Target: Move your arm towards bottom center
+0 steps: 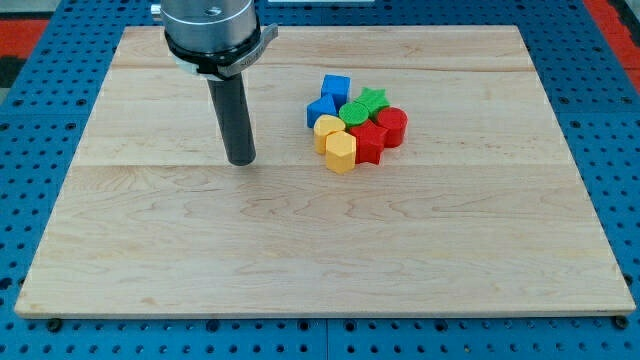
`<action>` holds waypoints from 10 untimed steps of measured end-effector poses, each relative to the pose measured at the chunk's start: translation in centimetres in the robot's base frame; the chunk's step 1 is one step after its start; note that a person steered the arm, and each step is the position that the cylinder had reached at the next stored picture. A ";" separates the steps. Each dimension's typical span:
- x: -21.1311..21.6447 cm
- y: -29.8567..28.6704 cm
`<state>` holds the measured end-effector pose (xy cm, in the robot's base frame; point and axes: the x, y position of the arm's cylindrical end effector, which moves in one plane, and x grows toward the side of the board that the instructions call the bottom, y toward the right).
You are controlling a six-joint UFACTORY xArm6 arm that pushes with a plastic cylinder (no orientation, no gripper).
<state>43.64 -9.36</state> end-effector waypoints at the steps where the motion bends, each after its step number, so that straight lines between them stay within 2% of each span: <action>1: 1.1 2.5; 2: 1.1 5.4; 10: 4.7 5.5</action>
